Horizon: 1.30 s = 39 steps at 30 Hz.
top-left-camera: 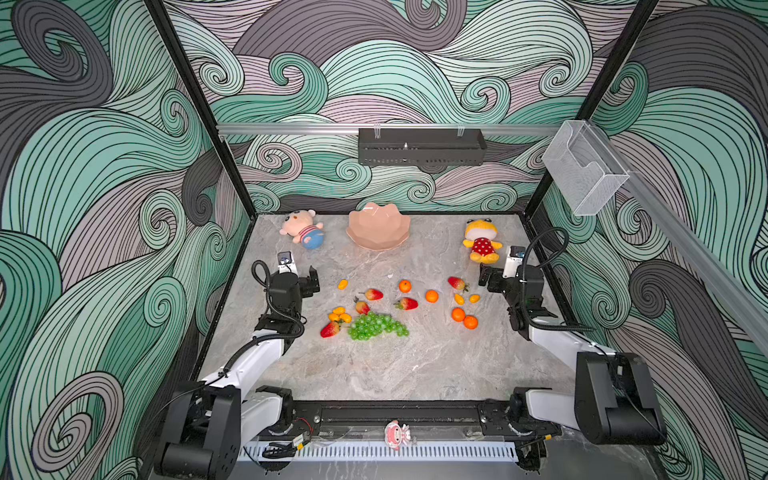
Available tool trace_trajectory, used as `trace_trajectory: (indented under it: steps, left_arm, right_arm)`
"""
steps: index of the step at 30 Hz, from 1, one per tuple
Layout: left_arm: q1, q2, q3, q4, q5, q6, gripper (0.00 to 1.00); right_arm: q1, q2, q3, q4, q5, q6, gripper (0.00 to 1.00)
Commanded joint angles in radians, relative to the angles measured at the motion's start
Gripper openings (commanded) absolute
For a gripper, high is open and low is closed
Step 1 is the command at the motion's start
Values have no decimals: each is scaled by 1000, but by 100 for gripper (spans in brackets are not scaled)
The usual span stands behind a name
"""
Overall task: Place and organize the fake fruits in the fruit bowl
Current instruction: 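Reach the right gripper to the pink bowl rim while the left arm follows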
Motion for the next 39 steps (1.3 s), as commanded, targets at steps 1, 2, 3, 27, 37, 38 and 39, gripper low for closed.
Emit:
trace_trajectory:
  steps: [1,2,3,27,37,38,39]
  left_arm:
    - [-48,-9,137,-270,-37,-114,99]
    - [-59,-2,184,-337,-31,-147,99]
    - [-62,4,224,-391,-31,-180,99]
    - [-36,219,740,-826,539,-263,99]
    - [-51,348,850,-808,547,-256,99]
    - [-38,351,844,-798,556,-271,99]
    - [-27,352,833,-783,575,-276,99]
  right_arm:
    - [0,-44,50,-140,-41,108,99]
    - [0,-58,57,-162,-63,129,99]
    - [0,-72,65,-181,-77,149,99]
    - [46,-70,219,-581,-218,492,98]
    - [267,47,317,-581,-89,589,96]
    - [289,67,333,-577,-79,601,95]
    - [303,81,346,-577,-73,608,95]
